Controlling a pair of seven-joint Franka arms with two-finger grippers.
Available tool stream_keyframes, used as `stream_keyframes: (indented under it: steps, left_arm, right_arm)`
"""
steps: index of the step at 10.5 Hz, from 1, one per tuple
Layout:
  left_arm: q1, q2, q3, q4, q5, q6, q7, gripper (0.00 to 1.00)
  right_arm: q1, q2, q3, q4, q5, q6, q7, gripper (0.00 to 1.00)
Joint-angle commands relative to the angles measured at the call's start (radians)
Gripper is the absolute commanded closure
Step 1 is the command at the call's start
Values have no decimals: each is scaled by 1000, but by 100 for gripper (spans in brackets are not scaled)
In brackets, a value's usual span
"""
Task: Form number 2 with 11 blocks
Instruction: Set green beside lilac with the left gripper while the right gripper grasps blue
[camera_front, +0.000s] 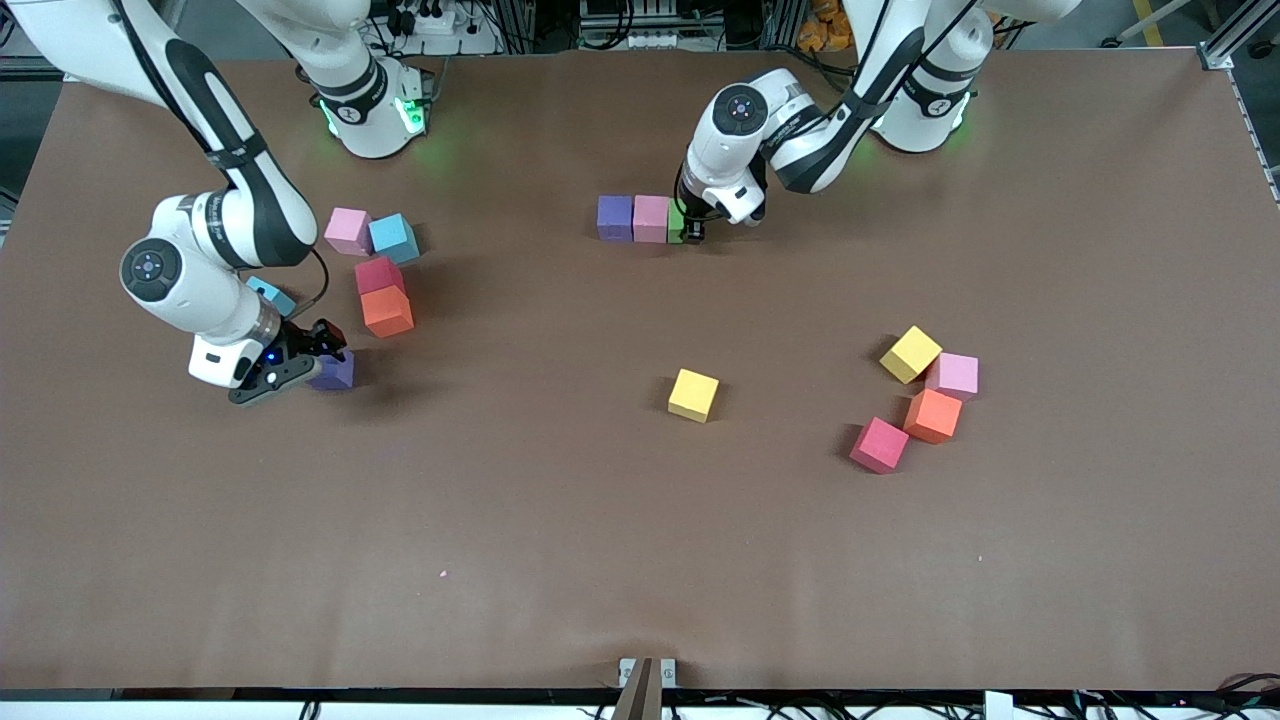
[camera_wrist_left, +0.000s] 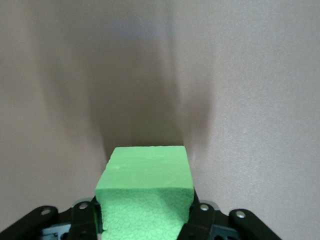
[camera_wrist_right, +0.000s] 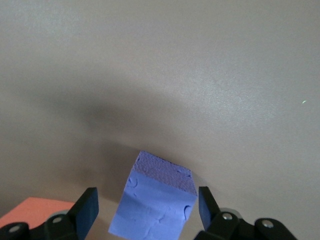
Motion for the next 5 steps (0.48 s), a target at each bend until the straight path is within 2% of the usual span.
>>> stream_keyframes:
  steps: [1,3,5]
  left_arm:
    - [2,6,6,0,-9,13,-4,1]
    - [3,-6,6,3,-8,10,-3,0]
    - [0,-26,6,0,-3,6,-1,0]
  right_arm:
    - [-4,20,4,18,8,-8,25,7]
    - [-6,14,-5,16,10,-8,70,2]
    - [58,6,-57,13,8,-14,211,0]
